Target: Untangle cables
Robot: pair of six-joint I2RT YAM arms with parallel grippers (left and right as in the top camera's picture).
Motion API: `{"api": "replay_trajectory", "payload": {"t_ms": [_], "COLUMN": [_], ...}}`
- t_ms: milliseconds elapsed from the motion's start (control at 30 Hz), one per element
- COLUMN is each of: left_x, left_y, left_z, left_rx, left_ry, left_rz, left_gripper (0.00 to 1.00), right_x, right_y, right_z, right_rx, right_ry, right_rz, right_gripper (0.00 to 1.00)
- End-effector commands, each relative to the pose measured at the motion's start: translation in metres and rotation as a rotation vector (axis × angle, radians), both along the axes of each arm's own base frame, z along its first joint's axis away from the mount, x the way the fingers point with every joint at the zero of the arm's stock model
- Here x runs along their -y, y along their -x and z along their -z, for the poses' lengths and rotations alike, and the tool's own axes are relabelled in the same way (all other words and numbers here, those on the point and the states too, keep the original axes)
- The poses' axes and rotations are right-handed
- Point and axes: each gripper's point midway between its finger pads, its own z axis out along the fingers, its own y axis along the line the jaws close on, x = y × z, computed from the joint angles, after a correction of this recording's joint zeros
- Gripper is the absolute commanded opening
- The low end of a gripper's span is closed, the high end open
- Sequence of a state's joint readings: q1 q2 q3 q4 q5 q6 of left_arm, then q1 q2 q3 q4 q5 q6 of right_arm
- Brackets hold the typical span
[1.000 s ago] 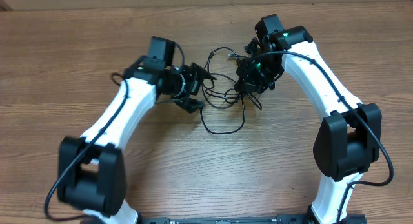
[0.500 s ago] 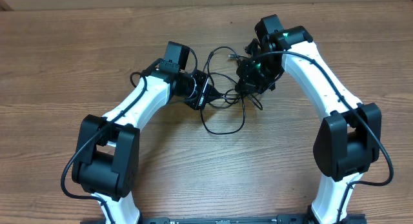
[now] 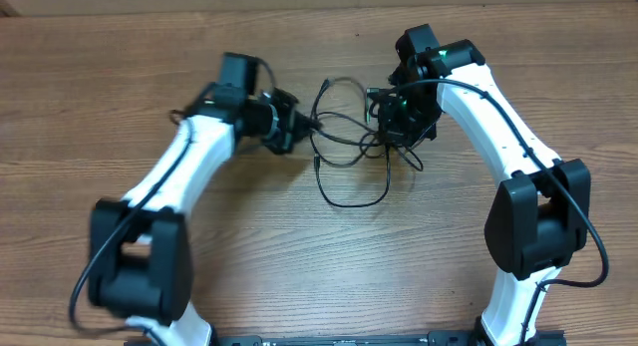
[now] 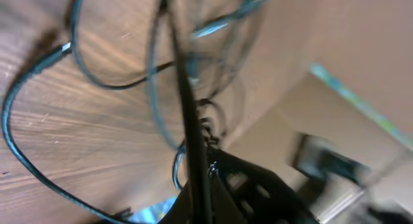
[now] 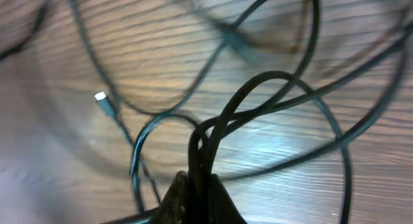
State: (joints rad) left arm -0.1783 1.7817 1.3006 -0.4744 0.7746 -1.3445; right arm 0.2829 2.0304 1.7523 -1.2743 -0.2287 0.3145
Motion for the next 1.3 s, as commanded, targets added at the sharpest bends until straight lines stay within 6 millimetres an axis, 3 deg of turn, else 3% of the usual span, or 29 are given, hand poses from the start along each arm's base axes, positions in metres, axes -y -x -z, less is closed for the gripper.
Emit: {"api": "replay_trajectory", "payload": {"t_ms": [0, 67, 167, 333, 433, 467, 500, 667, 767, 833, 933, 1000, 1200, 1233, 1267], "left_x": [-0.030, -0.048, -0.066, -0.090, -0.099, -0.102, -0.104, -0.118, -0.125, -0.129, -0.134, -0.137, -0.131, -0.128, -0.126], "left_y": [-0.005, -0.007, -0.007, -0.006, -0.006, -0.005, -0.005, -0.007, -0.008, -0.009, -0.011, -0.012, -0.008, -0.008, -0.007], "left_z": [-0.058, -0.077, -0.096, -0.116, -0.123, -0.125, -0.126, -0.130, -0.130, -0.130, -0.129, -0.127, -0.117, -0.115, -0.113], "left_rx": [0.200, 0.254, 0.301, 0.351, 0.367, 0.369, 0.373, 0.384, 0.385, 0.386, 0.388, 0.393, 0.395, 0.396, 0.399], "left_ry": [0.000, -0.005, -0.006, -0.002, 0.008, 0.011, 0.014, 0.009, 0.005, 0.001, -0.014, -0.031, -0.087, -0.102, -0.120], "left_rz": [-0.022, -0.061, -0.104, -0.156, -0.173, -0.177, -0.180, -0.213, -0.230, -0.239, -0.255, -0.263, -0.229, -0.218, -0.208], "left_gripper": [0.04, 0.05, 0.05, 0.05, 0.05, 0.05, 0.05, 0.04, 0.04, 0.04, 0.04, 0.04, 0.07, 0.13, 0.25], "right_x": [0.037, 0.042, 0.049, 0.077, 0.089, 0.094, 0.099, 0.154, 0.165, 0.156, 0.113, 0.098, 0.101, 0.101, 0.101], "right_y": [-0.016, -0.016, -0.016, -0.013, -0.010, -0.010, -0.011, -0.016, -0.017, -0.021, -0.028, -0.027, -0.020, -0.019, -0.019], "right_z": [-0.003, -0.002, -0.002, -0.002, -0.002, -0.003, -0.004, -0.030, -0.056, -0.073, -0.102, -0.114, -0.106, -0.104, -0.103], "right_rx": [0.053, 0.048, 0.046, 0.023, -0.002, -0.005, -0.003, 0.024, 0.028, 0.040, 0.107, 0.136, 0.092, 0.094, 0.103], "right_ry": [0.150, 0.158, 0.173, 0.248, 0.254, 0.260, 0.268, 0.432, 0.386, 0.281, 0.012, -0.077, -0.054, -0.052, -0.049], "right_rz": [0.080, 0.089, 0.100, 0.141, 0.184, 0.193, 0.203, 0.394, 0.455, 0.440, 0.241, 0.164, 0.188, 0.163, 0.122], "right_gripper": [0.04, 0.09, 0.29, 0.58, 0.64, 0.76, 1.00, 1.00, 1.00, 1.00, 1.00, 1.00, 1.00, 1.00, 0.99]}}
